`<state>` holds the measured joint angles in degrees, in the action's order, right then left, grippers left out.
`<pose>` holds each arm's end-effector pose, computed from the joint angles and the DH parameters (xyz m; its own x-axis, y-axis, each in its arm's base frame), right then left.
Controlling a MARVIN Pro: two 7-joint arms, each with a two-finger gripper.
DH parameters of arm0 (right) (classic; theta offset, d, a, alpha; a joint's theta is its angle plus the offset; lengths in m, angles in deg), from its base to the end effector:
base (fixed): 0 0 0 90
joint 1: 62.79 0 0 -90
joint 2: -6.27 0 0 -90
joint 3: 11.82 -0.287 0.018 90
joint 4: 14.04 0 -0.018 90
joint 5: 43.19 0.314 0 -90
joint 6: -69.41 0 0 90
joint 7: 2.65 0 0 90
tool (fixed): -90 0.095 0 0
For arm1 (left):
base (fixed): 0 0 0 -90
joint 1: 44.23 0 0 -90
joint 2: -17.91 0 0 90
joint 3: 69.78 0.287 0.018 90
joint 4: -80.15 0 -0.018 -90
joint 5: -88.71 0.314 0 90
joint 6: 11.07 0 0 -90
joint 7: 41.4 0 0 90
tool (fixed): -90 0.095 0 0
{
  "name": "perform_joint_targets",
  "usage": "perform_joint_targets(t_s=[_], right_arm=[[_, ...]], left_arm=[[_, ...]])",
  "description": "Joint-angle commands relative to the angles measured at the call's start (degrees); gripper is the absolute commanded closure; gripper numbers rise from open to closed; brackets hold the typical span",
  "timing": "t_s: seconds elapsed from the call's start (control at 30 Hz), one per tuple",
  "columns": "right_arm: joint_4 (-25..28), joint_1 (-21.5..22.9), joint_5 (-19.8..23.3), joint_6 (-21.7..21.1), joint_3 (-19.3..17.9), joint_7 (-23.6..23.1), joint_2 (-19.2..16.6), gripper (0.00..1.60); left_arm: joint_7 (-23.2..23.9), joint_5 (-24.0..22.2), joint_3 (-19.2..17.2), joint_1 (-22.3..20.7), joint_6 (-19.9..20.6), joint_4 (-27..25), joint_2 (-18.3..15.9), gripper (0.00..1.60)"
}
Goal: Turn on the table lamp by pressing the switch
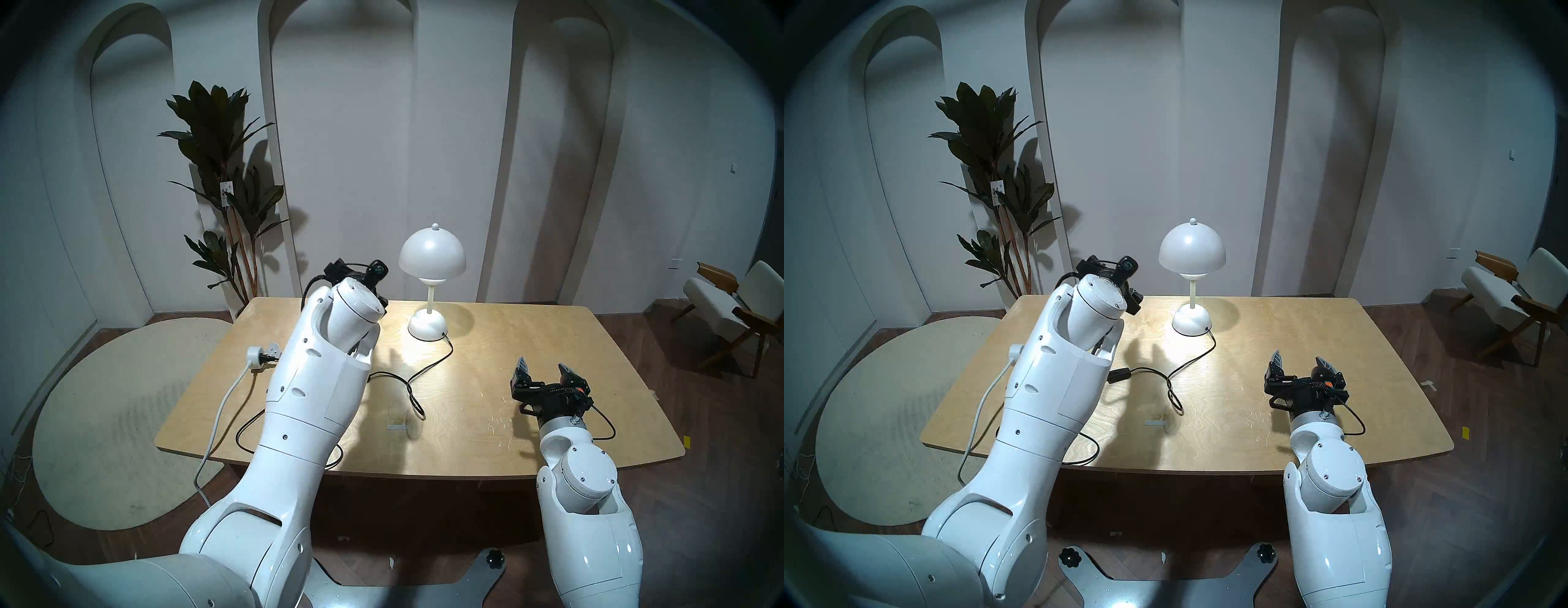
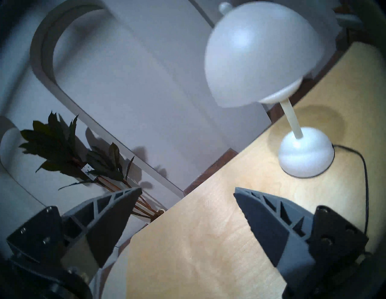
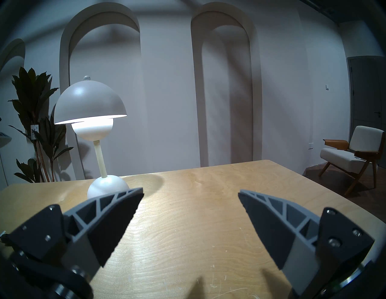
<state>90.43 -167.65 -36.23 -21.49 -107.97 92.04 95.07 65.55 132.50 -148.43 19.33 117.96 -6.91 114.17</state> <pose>0.3495 -0.0566 -0.3033 0.0117 -0.0753 0.9971 -0.1795 -0.9811 -0.0720 0.5205 -0.1008 -0.1615 0.2172 -0.5950 0.7738 -0.1741 -0.8036 -0.5691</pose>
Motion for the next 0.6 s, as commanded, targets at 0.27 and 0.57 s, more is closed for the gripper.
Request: perform_joint_targets(t_s=[0.27, 0.57], right_arm=[[1.1, 0.5, 0.1, 0.4, 0.0, 0.0, 0.0, 0.0], [1.2, 0.5, 0.1, 0.4, 0.0, 0.1, 0.0, 0.0]], left_arm=[[-3.8, -11.3, -0.9, 5.4, 2.6, -12.2, 2.6, 0.0], [-7.5, -18.3, 2.1, 9.6, 4.3, -18.1, 0.4, 0.0]])
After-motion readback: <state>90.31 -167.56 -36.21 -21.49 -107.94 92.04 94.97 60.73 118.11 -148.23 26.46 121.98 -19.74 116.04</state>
